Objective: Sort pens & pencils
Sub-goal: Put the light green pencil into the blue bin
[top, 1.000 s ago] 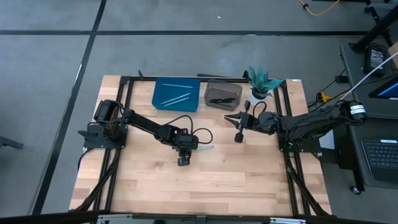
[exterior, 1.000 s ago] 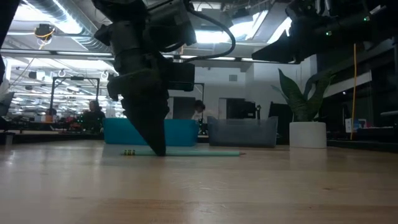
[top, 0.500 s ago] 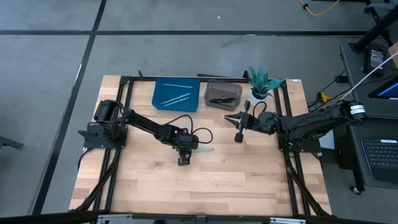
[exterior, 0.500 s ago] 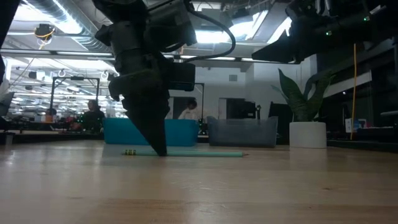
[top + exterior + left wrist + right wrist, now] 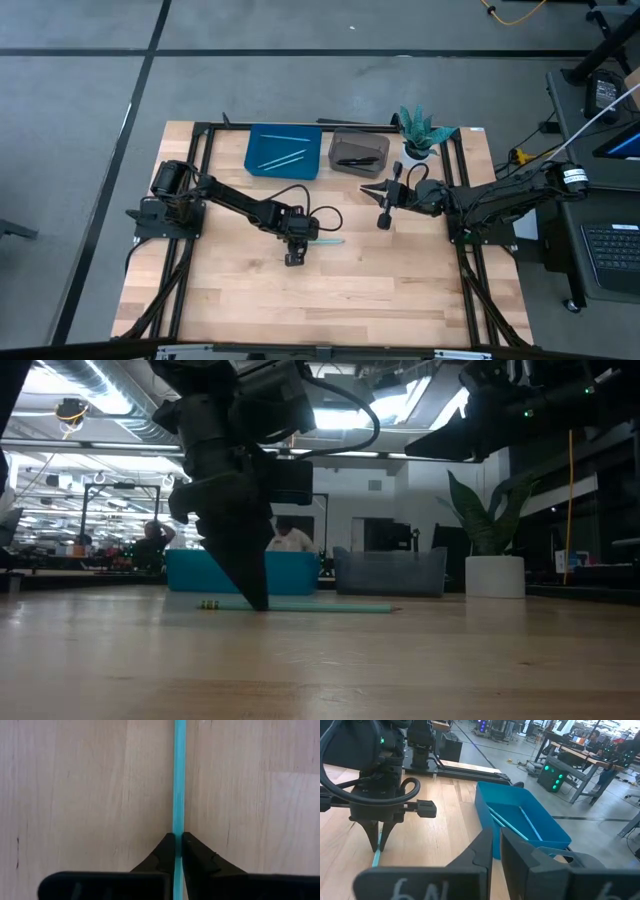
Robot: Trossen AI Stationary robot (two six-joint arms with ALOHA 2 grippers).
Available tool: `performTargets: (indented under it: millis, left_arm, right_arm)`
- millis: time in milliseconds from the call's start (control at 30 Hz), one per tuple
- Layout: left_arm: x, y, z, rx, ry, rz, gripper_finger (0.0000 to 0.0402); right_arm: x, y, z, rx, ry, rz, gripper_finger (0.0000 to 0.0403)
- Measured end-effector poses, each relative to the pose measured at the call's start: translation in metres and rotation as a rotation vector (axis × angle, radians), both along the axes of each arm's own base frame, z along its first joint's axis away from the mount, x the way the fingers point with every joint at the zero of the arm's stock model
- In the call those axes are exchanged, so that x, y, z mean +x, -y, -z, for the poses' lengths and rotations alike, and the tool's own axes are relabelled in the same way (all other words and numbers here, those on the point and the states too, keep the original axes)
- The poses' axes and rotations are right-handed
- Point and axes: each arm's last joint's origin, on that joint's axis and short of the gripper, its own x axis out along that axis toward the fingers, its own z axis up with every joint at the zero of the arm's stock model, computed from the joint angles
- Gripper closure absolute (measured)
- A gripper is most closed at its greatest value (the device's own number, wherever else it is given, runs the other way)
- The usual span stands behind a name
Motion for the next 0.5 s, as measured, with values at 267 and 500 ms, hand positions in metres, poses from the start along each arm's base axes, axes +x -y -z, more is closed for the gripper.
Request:
performTargets:
  millis: [267, 500]
  left_arm:
    - [-0.007, 0.0, -0.019, -0.007, 0.027, 0.031, 0.0387]
    - [-0.01, -0.001, -0.04, -0.004, 0.093, 0.035, 0.0386]
  right_arm:
    - [0.0, 0.0, 0.0, 0.003, -0.001, 0.0, 0.0366]
    - [0.0, 0.0, 0.001, 0.005, -0.009, -0.008, 0.0366]
